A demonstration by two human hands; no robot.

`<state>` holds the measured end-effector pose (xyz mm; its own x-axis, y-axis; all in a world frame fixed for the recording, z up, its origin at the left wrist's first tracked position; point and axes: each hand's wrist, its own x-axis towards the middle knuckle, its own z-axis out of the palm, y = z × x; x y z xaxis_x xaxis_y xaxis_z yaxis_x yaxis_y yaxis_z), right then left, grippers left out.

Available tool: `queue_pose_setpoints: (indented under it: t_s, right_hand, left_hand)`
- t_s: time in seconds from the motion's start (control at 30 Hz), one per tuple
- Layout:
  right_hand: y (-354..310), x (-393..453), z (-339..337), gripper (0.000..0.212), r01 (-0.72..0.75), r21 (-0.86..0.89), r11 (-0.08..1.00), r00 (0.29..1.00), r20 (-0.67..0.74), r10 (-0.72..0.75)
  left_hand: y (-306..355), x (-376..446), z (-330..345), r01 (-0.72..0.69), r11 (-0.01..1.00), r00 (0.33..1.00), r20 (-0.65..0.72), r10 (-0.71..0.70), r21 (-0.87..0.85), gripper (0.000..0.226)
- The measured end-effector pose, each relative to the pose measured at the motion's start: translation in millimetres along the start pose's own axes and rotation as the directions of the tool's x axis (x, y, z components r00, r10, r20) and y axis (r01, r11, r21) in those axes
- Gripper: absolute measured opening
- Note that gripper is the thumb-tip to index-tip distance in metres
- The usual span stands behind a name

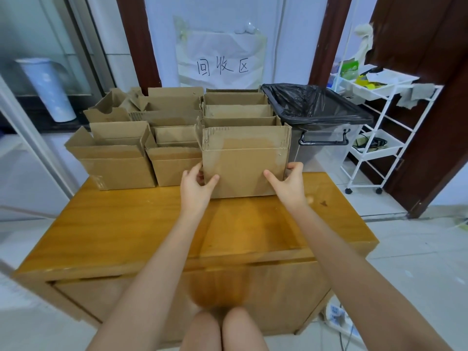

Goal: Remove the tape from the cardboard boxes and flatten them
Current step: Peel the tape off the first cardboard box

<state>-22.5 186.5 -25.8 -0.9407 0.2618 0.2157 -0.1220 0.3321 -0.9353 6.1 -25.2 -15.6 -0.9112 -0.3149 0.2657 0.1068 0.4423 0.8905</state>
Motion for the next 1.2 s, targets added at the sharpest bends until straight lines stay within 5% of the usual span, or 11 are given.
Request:
queue_pose_setpoints:
  t_s: [0.67,1.2]
  right_hand:
    - [-35,-86,-40,0.067,0.120,0.052,0.991,0.991,-0.064,-0.116]
    - [-59,-130,-22,0.064,0.142,-0.096,0.985,0.990,0.013,-0.141]
  left_hand:
    - [35,-66,-53,-0.101,0.973,0.993,0.034,0.111,-0.207,0.048]
    - [15,-104,-100,-0.032,0.961,0.999,-0.039,0.022,-0.276,0.047]
